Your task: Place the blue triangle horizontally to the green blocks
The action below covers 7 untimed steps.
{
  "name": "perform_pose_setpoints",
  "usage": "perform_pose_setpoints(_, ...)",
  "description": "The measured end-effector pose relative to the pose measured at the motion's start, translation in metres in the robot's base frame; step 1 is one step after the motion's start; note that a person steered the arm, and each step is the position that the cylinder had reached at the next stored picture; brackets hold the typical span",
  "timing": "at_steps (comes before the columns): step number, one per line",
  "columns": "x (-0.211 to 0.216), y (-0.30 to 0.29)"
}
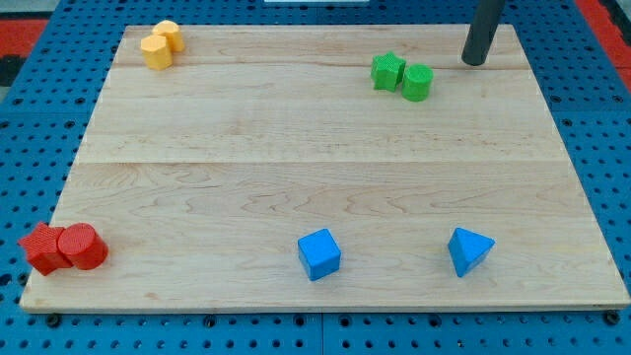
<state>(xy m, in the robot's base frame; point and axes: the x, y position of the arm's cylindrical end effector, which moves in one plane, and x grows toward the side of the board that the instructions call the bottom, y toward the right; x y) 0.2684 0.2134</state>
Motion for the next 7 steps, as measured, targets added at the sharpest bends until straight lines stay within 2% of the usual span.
perform_pose_setpoints(3, -0.001, -0.001)
perform_pose_setpoints(4, -0.005, -0.017)
perform_pose_setpoints(5, -0.017, -0.056)
perform_pose_setpoints(7, -0.02, -0.066)
